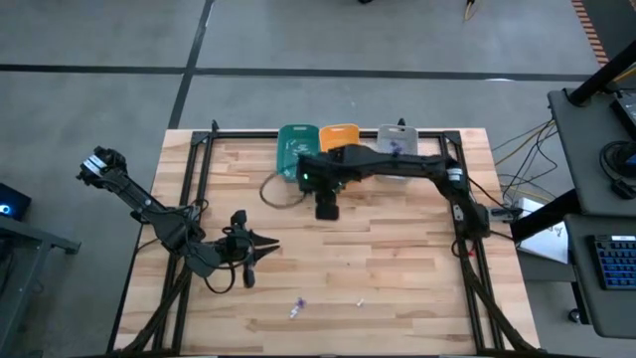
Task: Sort Halloween decoration
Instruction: Put the purple spider toy into the gray bin
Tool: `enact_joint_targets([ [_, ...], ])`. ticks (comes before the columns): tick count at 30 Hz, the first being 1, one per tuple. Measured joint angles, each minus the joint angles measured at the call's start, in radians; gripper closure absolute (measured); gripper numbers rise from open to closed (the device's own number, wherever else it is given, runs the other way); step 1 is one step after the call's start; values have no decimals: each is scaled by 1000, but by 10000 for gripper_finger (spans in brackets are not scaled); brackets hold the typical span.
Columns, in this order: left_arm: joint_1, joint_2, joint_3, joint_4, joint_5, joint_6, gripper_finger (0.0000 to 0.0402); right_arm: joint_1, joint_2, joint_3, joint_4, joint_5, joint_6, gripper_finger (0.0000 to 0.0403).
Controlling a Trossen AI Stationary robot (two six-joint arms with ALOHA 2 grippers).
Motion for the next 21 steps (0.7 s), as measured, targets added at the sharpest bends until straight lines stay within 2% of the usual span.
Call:
enact_joint_targets([
  [4, 0, 0, 0, -6, 23, -21, 361, 88, -58, -18, -45, 0, 45, 291],
  [9, 0, 0, 0, -4, 65, -50, 361, 213, -145, -112, -17, 0, 114, 298],
  [14, 0, 58, 0, 19, 112, -78, 361, 341, -241, -288, 138, 0, 211, 297],
  [21, 0, 224, 0, 138, 164, -97, 361, 485, -338, -544, 389, 0, 396, 302],
])
